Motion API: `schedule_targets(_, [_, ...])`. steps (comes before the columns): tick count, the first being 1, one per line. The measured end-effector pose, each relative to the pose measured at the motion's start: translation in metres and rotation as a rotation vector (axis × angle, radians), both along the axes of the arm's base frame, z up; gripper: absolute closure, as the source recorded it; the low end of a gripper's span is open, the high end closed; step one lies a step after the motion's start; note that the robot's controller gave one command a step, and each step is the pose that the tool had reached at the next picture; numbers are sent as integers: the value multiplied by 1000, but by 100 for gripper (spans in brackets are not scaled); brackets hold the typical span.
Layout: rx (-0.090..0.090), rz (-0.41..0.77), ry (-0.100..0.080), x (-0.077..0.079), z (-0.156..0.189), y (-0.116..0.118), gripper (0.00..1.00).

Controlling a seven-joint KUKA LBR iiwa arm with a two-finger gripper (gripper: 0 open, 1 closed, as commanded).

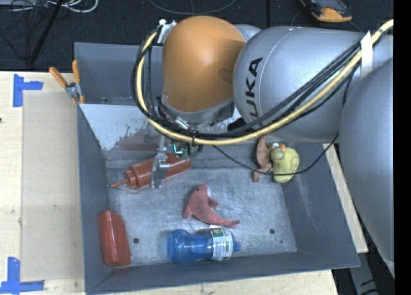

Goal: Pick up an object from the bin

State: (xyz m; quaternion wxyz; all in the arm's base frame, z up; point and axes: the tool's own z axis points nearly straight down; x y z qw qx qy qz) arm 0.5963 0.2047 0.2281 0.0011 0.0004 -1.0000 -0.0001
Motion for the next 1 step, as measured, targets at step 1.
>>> schedule_targets(1, [0,-2,-1,1,1,-1,0])
